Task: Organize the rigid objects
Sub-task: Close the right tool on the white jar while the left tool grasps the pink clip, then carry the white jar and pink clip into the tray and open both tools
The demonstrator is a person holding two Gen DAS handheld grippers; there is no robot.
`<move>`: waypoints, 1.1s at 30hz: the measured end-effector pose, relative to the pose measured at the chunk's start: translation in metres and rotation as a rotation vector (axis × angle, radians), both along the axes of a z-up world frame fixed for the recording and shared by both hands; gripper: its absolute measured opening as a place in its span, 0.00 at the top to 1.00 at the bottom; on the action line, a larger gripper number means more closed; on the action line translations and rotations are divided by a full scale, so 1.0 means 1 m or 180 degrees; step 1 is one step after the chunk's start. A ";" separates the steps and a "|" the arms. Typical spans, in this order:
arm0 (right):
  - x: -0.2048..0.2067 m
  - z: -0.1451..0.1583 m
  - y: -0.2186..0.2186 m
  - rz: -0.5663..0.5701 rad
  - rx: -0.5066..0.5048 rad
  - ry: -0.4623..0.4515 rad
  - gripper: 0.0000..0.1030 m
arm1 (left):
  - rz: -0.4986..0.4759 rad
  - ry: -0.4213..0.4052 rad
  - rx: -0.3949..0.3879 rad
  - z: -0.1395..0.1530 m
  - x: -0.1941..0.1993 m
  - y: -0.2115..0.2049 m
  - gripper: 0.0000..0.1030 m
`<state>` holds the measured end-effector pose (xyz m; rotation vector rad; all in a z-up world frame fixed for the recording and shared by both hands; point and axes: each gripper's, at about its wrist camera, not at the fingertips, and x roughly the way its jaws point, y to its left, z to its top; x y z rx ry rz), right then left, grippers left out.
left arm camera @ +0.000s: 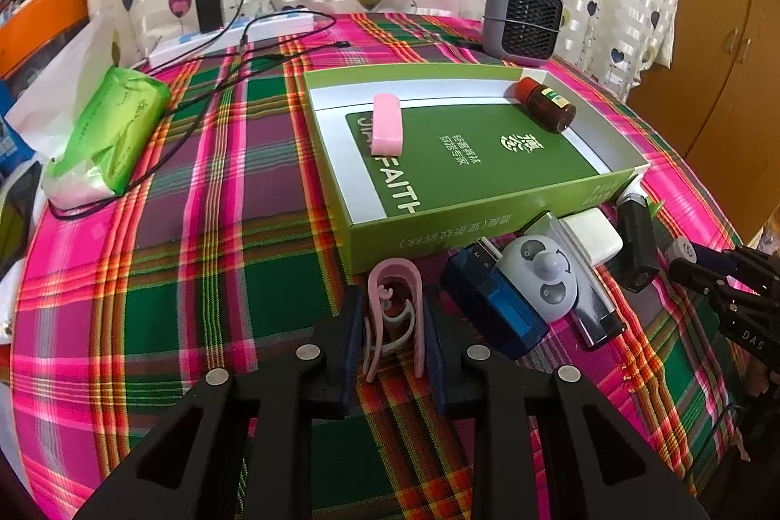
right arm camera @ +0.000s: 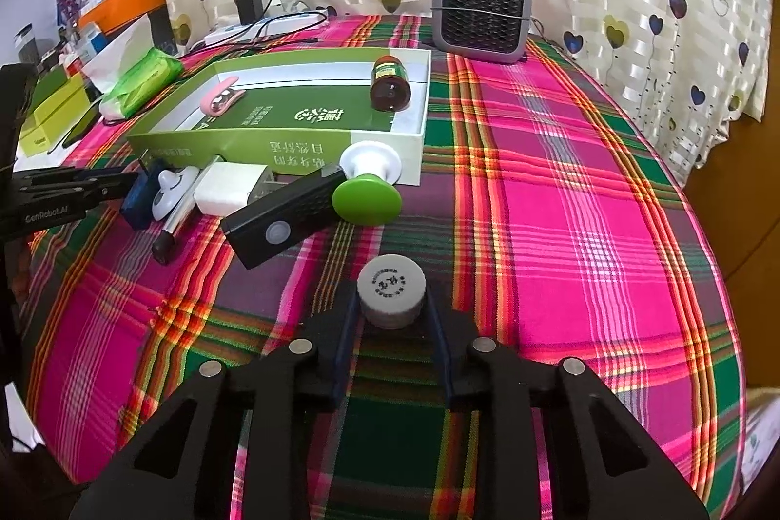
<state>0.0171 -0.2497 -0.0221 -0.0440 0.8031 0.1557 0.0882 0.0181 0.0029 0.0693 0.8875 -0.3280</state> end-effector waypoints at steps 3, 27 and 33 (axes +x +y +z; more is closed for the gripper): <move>0.000 0.000 0.000 0.0000 0.0003 0.0000 0.72 | 0.0001 0.0001 -0.0008 0.000 0.000 0.000 0.79; 0.006 0.023 0.000 0.0042 0.0102 -0.0140 0.72 | 0.0003 -0.0125 -0.0079 0.028 -0.008 0.002 0.79; 0.021 0.041 0.008 0.0170 0.0095 -0.0267 0.73 | -0.0032 -0.0209 -0.0082 0.044 0.005 -0.007 0.79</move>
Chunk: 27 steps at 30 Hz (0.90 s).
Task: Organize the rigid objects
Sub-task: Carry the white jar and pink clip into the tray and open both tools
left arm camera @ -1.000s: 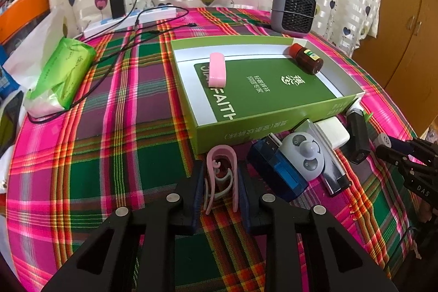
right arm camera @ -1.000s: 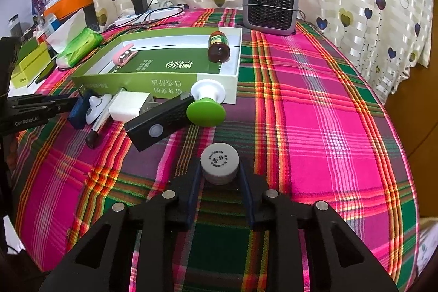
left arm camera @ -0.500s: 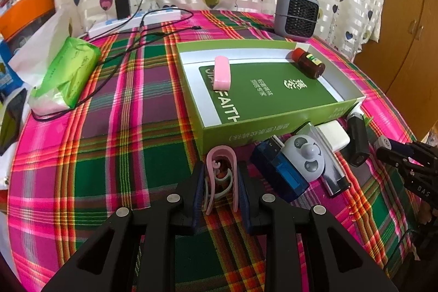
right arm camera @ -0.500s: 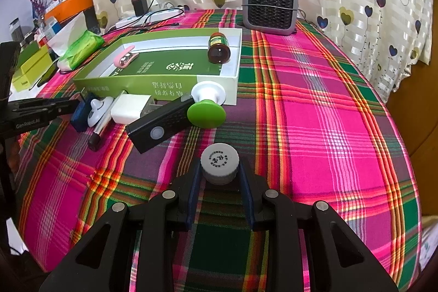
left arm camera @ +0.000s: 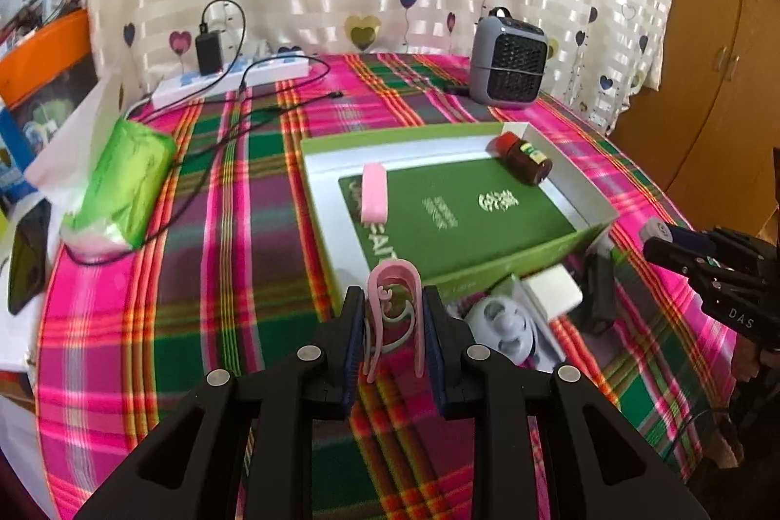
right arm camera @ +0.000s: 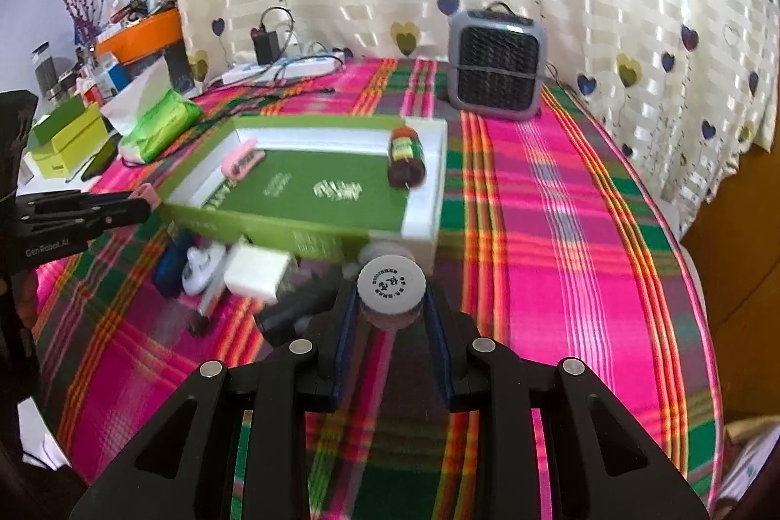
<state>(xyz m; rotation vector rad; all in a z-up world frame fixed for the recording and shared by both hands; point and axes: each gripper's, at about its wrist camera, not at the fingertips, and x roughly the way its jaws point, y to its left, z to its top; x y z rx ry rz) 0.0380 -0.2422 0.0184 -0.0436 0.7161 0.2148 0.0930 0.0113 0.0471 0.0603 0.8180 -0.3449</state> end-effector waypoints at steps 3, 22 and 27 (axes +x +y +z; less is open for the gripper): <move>0.013 0.008 0.009 0.0105 0.0010 -0.0037 0.72 | -0.0024 -0.0024 -0.0011 0.003 0.006 -0.005 0.79; 0.110 0.002 0.057 0.0361 -0.0043 0.0186 0.72 | 0.0016 0.0163 -0.0047 -0.015 0.057 -0.020 0.79; 0.131 -0.002 0.061 0.0346 -0.0085 0.0270 0.72 | 0.0042 0.0241 -0.0047 -0.023 0.065 -0.021 0.79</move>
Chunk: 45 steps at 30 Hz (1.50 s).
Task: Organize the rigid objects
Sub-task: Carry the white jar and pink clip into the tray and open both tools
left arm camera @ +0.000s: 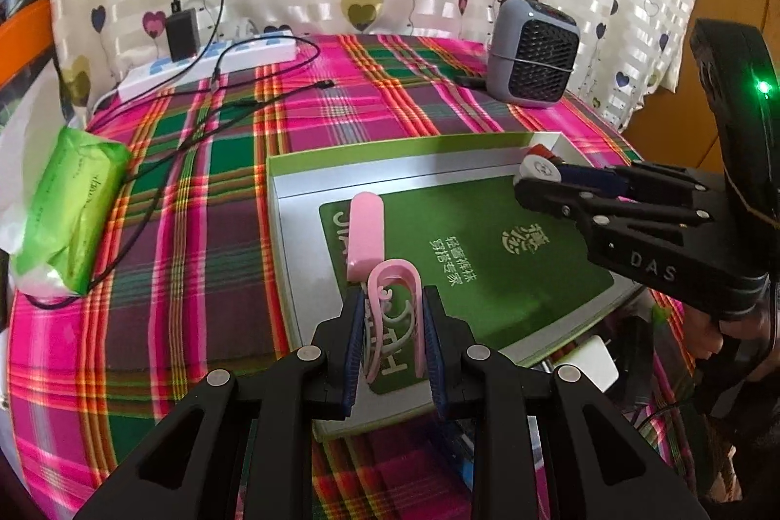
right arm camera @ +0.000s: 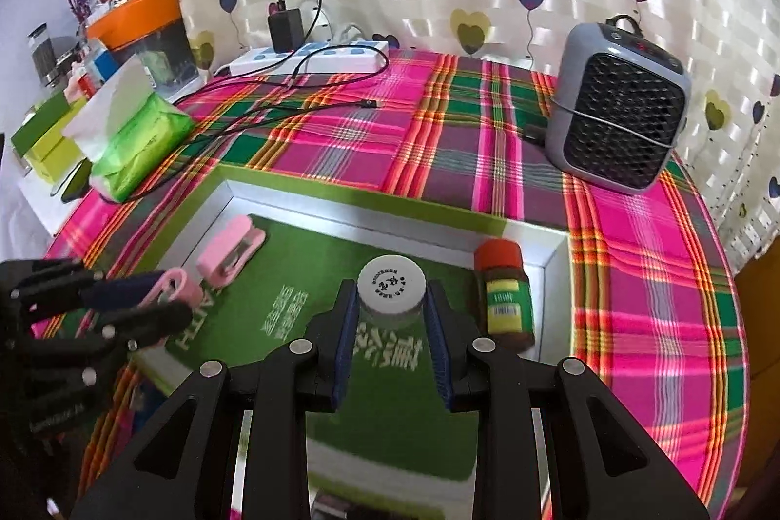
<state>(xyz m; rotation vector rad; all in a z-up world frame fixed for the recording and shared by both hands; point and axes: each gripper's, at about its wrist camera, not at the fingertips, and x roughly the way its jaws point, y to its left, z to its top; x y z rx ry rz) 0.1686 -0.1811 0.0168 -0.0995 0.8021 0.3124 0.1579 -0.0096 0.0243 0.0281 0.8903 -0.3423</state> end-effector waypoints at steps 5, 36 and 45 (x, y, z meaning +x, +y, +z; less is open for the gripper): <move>0.016 -0.005 0.005 0.0034 -0.0019 0.0070 0.72 | 0.0025 0.0017 0.0014 -0.004 0.007 0.000 0.79; 0.040 -0.022 0.015 -0.0006 -0.0163 0.0339 0.72 | 0.0007 0.0019 0.0184 -0.008 0.014 -0.010 0.78; 0.039 -0.023 0.013 -0.0036 -0.0140 0.0346 0.64 | 0.0011 0.0025 0.0167 -0.009 0.015 -0.010 0.78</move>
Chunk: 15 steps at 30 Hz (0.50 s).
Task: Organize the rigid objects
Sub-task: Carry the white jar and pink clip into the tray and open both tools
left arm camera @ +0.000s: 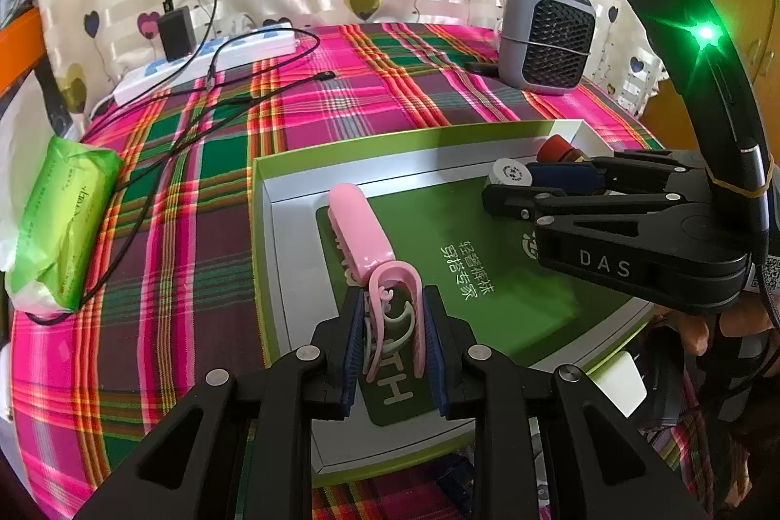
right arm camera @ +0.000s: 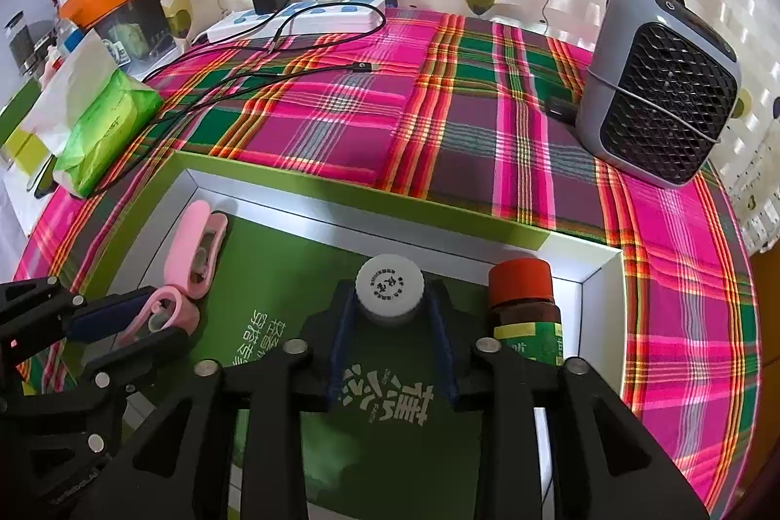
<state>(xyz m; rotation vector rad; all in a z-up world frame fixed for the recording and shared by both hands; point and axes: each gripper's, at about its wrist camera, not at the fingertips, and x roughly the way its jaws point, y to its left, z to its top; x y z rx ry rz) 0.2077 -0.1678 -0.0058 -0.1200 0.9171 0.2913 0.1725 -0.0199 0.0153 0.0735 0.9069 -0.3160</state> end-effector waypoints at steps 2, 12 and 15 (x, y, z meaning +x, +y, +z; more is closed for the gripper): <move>-0.001 0.001 -0.001 -0.0014 0.0006 -0.0014 0.58 | 0.0010 0.0011 -0.0036 0.000 0.000 0.001 0.76; -0.008 0.007 -0.006 -0.0066 0.0054 -0.0062 0.56 | 0.0060 -0.0011 -0.0046 0.003 -0.006 0.001 0.72; -0.012 0.010 -0.007 -0.0084 0.0074 -0.0078 0.56 | 0.0072 -0.0038 -0.0045 0.006 -0.011 0.001 0.72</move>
